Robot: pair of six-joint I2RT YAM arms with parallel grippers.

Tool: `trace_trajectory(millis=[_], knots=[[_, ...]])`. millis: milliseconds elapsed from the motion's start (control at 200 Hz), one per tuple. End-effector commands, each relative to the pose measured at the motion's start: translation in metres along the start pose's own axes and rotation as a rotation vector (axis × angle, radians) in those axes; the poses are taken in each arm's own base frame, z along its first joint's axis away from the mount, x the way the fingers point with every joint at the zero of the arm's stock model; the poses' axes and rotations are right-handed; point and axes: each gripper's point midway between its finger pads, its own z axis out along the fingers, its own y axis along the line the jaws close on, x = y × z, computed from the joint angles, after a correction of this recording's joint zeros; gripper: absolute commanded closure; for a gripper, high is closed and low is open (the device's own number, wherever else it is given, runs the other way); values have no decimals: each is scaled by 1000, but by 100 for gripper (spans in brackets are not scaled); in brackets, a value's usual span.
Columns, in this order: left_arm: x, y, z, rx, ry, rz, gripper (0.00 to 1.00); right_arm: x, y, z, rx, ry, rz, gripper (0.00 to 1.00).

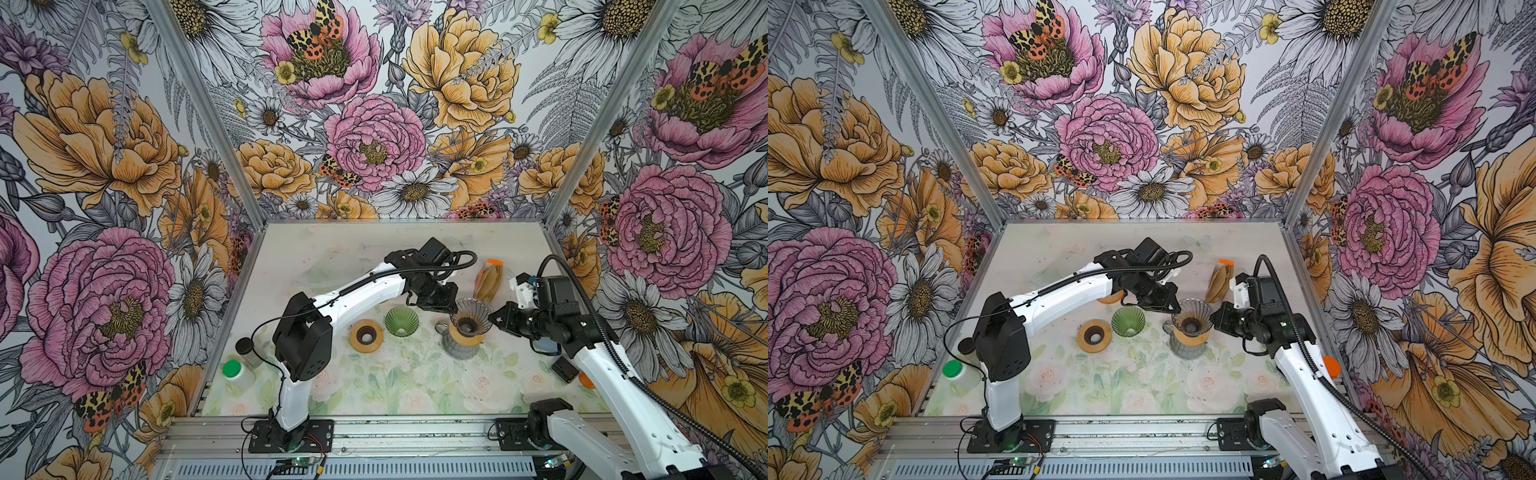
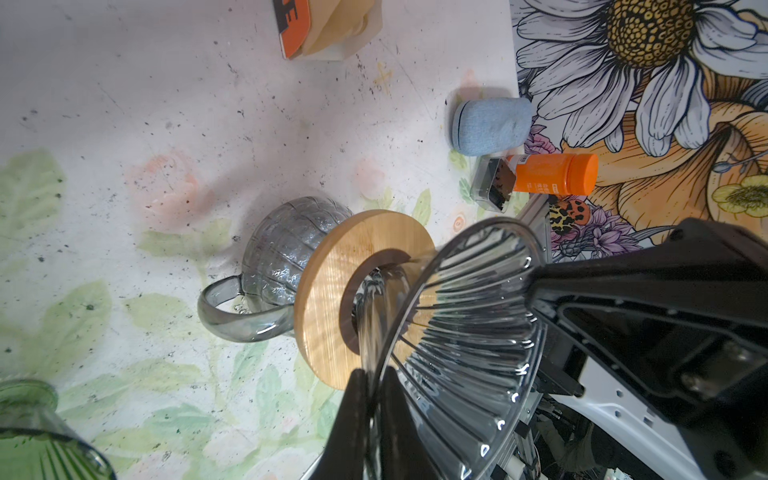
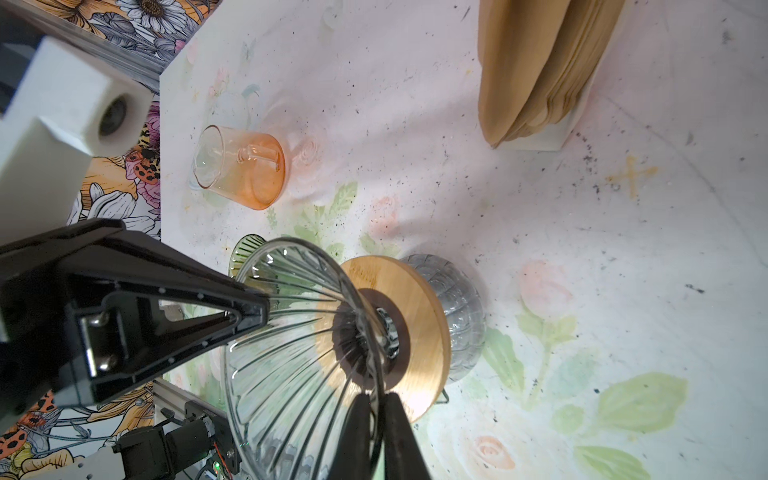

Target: Place the coffee filter in the dripper

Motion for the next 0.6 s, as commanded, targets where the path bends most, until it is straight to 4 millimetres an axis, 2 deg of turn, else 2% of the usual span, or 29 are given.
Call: trace_trajectory(millis=[0, 320, 595], knots=[[-15, -4, -4, 15, -38, 3, 90, 2, -5, -1, 28, 16, 17, 90], [-15, -11, -8, 25, -47, 17, 84, 5, -7, -2, 30, 12, 14, 93], [-15, -6, -6, 9, -47, 5, 85, 4, -12, 0, 53, 11, 19, 91]])
